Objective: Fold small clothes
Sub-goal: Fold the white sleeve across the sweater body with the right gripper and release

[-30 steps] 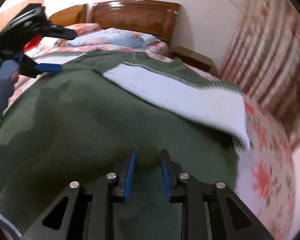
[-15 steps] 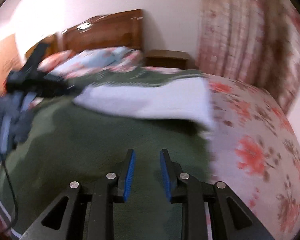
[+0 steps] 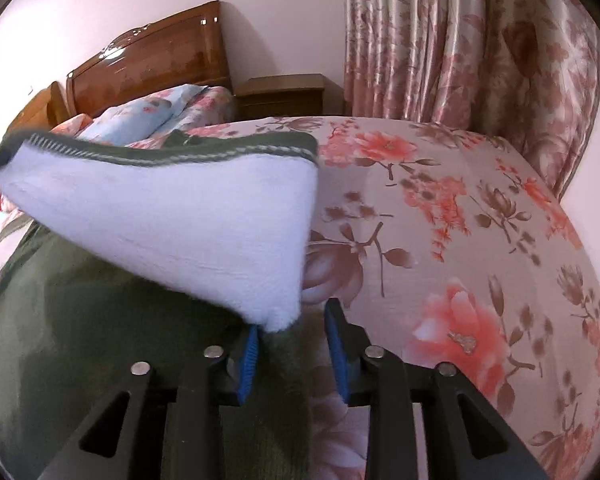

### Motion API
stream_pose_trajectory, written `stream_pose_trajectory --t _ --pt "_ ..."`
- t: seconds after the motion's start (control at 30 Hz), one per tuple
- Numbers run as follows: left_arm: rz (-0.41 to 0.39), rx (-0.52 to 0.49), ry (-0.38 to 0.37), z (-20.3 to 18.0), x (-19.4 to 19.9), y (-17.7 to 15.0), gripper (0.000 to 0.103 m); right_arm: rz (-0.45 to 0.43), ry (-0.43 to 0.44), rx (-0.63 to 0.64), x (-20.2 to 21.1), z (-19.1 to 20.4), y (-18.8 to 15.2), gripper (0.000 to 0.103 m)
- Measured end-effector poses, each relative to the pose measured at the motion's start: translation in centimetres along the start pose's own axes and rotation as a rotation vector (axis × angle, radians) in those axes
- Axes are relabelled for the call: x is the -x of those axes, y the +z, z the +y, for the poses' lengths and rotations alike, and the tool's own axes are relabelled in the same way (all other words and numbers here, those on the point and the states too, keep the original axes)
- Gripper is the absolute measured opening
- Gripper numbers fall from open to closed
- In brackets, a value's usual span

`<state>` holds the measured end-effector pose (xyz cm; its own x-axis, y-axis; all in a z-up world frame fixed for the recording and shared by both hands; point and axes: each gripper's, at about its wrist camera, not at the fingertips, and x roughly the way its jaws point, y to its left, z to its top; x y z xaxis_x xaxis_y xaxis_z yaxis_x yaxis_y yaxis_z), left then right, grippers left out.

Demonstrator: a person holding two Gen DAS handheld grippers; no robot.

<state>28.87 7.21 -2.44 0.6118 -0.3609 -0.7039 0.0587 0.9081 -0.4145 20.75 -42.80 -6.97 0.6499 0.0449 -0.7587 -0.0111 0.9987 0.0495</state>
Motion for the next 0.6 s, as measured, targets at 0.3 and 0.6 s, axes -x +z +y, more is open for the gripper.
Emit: stream_pose_trajectory --t 0.3,0.6 --pt "-0.065 0.056 0.106 2.3 -0.3 -3.6 0.103 -0.076 -0.013 0.011 3.0 1.0 0.4 0.035" --pt "0.084 -0.259 0.238 -3.6 -5.3 -6.1 0.103 0.01 -0.048 0.186 -0.4 7.2 0.9 0.037"
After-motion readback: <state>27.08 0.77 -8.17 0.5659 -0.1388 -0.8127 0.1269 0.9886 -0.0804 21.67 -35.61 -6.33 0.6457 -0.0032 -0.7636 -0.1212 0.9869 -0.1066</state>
